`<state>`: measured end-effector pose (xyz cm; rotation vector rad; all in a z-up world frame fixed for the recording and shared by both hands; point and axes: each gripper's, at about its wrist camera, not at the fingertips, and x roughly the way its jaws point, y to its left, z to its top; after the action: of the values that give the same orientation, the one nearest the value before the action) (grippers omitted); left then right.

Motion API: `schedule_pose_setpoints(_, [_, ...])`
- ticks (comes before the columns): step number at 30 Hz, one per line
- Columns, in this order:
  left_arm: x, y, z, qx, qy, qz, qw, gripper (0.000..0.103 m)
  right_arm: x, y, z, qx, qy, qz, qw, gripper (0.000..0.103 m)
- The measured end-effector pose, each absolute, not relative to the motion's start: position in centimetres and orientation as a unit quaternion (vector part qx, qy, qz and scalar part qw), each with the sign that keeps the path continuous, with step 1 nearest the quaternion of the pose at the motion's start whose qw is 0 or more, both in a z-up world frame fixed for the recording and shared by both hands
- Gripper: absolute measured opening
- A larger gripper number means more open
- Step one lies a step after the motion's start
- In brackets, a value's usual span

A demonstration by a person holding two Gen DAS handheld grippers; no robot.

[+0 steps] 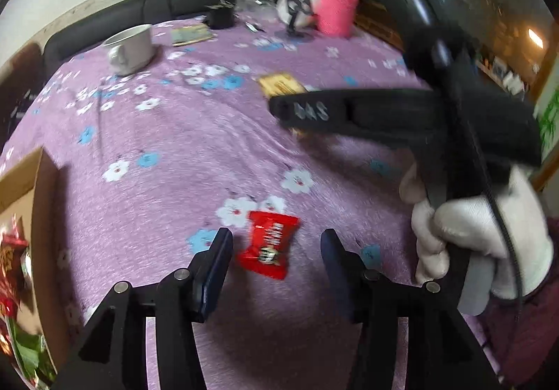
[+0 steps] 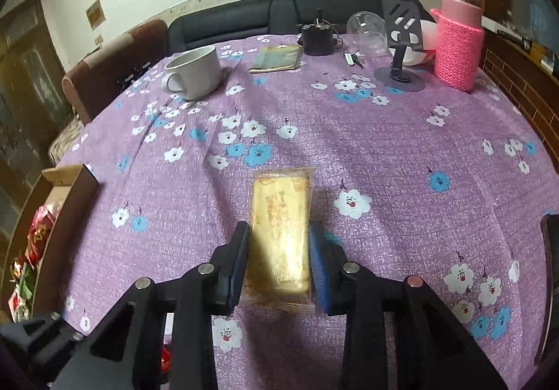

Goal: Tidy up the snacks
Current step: 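Carry both snacks over the cardboard box and open both tools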

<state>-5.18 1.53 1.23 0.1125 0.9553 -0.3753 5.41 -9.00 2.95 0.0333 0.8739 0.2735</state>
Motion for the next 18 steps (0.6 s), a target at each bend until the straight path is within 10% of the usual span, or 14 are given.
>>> schedule_pose_setpoints(2, [-5.4, 1.0, 1.0, 0.075, 0.451, -0.172, 0.873, 0.05, 5.4, -9.4, 3.1, 0.028, 0.419, 0.137, 0.897, 0.032])
schedule_pose_setpoints(4, [-5.3, 1.1, 1.1, 0.076, 0.453, -0.17, 0.872, 0.023, 5.3, -9.7, 3.4, 0.035, 0.411, 0.138, 0.901, 0.032])
schedule_pose_setpoints(18, [-7.5, 11.8, 5.4, -0.081, 0.417, -0.128, 0.896, 0.023, 3.7, -10.1, 5.0, 0.075, 0.372, 0.167, 0.91, 0.032])
